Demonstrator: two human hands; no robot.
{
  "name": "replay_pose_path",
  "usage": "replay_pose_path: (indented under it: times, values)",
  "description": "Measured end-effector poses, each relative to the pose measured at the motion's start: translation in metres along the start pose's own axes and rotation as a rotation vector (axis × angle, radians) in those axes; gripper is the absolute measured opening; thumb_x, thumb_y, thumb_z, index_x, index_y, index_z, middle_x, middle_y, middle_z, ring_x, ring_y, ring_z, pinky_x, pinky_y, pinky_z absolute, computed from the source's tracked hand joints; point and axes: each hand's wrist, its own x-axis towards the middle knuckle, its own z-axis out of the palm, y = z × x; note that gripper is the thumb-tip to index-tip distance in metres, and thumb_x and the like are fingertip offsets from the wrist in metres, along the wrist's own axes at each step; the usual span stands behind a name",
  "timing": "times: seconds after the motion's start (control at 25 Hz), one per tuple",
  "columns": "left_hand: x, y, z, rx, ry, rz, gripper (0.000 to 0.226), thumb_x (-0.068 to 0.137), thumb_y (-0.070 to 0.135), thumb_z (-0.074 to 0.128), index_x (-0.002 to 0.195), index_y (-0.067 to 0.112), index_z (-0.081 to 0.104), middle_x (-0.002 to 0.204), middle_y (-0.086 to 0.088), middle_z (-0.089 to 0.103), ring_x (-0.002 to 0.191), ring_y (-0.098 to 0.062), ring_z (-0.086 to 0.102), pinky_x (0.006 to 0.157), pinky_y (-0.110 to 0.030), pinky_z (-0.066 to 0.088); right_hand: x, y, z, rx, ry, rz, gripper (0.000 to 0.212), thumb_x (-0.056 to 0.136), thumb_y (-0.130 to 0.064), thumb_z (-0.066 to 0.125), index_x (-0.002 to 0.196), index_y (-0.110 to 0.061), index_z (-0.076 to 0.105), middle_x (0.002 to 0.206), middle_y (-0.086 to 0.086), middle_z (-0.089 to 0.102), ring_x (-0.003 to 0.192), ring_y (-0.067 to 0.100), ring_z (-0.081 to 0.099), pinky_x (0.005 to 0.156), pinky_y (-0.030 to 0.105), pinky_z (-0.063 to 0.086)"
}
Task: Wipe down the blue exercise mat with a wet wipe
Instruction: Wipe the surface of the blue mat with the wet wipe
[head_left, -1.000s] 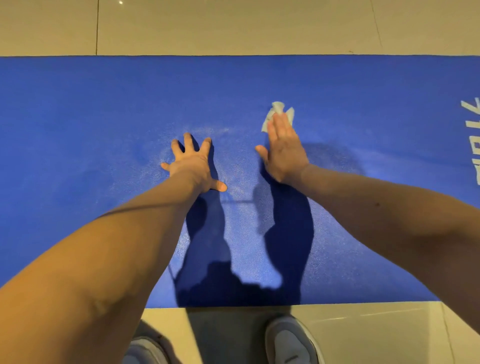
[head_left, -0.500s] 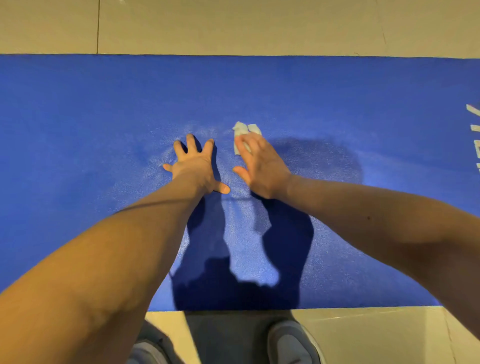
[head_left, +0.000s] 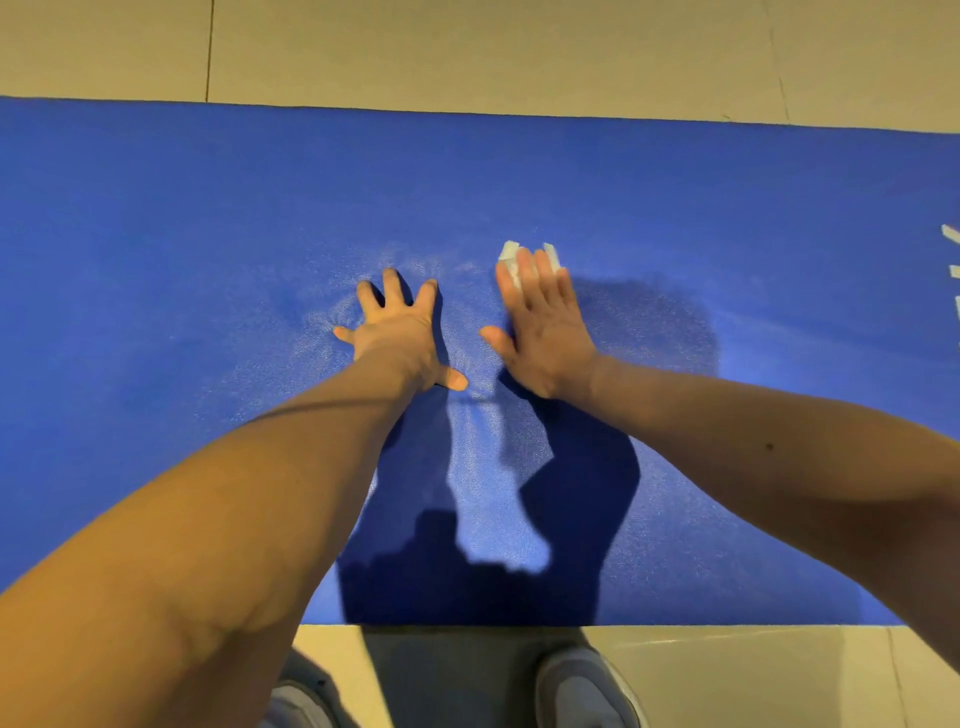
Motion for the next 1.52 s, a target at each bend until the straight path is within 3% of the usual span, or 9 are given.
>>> replay_pose_path:
  times: [0.2,0.4,0.52,0.72,0.8,0.96,1.16,1.28,1.52]
  values:
    - [0.0,-0.002,0.004,-0.007,0.008,0.015,0.14,0.05,0.069,0.089,0.156,0.041,0.004,0.163,-0.004,-0.01,0.149,-0.042,-0.007,0.104,-0.079,0.028,0.018,-0.012,0.006,-0.021,-0.112,-0.253,0.079,0.097,-0.057,0.032,0.155,-0.005,0.021,0.163,0.01,0.019,0.151,0.036,0.011,0.124,0.045,0.011]
    - [-0.001,-0.002,0.001,-0.003,0.0,0.015,0.14,0.049,0.069,0.09,0.156,0.041,0.005,0.163,-0.004,-0.011,0.149,-0.042,-0.009,0.105,-0.08,0.026,0.042,0.068,-0.005,-0.053,-0.052,0.117,0.078,0.1,-0.056,0.022,0.154,-0.001,0.019,0.16,0.013,0.023,0.149,0.039,0.015,0.122,0.049,0.015]
    - [-0.001,-0.001,-0.002,-0.013,-0.004,0.005,0.139,0.049,0.067,0.091,0.156,0.04,0.005,0.163,-0.005,-0.012,0.149,-0.042,-0.009,0.105,-0.08,0.025,0.057,0.038,-0.005,-0.094,-0.039,0.34,0.08,0.099,-0.055,0.014,0.153,0.004,0.02,0.161,0.017,0.021,0.149,0.039,0.015,0.122,0.05,0.011]
    - [-0.001,-0.004,0.001,-0.025,-0.026,0.02,0.135,0.059,0.068,0.086,0.157,0.043,-0.004,0.164,-0.002,-0.02,0.151,-0.039,-0.015,0.108,-0.078,0.021,0.052,-0.024,0.014,0.049,-0.032,-0.131,0.067,0.101,-0.041,0.034,0.148,0.008,0.035,0.158,0.02,0.032,0.148,0.04,0.023,0.122,0.051,0.016]
    - [0.001,-0.009,0.0,-0.042,-0.004,0.034,0.119,0.07,0.065,0.081,0.157,0.043,0.003,0.163,-0.002,-0.012,0.15,-0.037,-0.008,0.107,-0.075,0.028,0.055,-0.002,0.011,0.053,-0.041,-0.173,0.066,0.102,-0.041,0.028,0.15,0.004,0.032,0.159,0.017,0.03,0.15,0.039,0.018,0.123,0.048,0.017]
    - [0.011,-0.02,-0.016,-0.08,0.164,-0.015,0.098,0.076,0.055,0.082,0.15,0.026,0.025,0.154,-0.007,0.015,0.139,-0.036,0.02,0.094,-0.06,0.048,0.079,0.067,-0.004,0.046,-0.049,0.144,0.07,0.097,-0.048,0.019,0.155,-0.009,0.019,0.159,0.003,0.023,0.15,0.036,0.012,0.125,0.043,0.009]
    - [0.025,-0.029,-0.015,-0.088,0.069,-0.097,0.129,0.066,0.065,0.083,0.159,0.034,0.0,0.165,-0.003,-0.009,0.151,-0.039,-0.007,0.107,-0.076,0.028,0.097,0.049,0.001,-0.061,-0.072,0.404,0.085,0.094,-0.054,0.006,0.15,0.008,0.024,0.158,0.019,0.022,0.148,0.035,0.014,0.124,0.048,0.002]
    - [0.028,-0.033,-0.013,-0.086,0.085,-0.08,0.129,0.065,0.069,0.082,0.159,0.035,-0.001,0.165,-0.002,-0.009,0.151,-0.039,-0.007,0.105,-0.075,0.032,0.102,0.012,-0.001,0.02,-0.006,0.224,0.08,0.098,-0.053,0.026,0.149,0.008,0.027,0.157,0.02,0.027,0.148,0.034,0.02,0.123,0.051,0.008]
    - [0.033,-0.034,-0.014,-0.081,0.089,-0.088,0.131,0.059,0.07,0.084,0.157,0.038,0.003,0.161,-0.003,-0.003,0.148,-0.038,-0.002,0.1,-0.072,0.039,0.111,0.021,0.013,0.046,-0.058,-0.033,0.08,0.099,-0.058,0.024,0.156,-0.003,0.017,0.162,0.01,0.021,0.152,0.037,0.007,0.124,0.047,0.009]
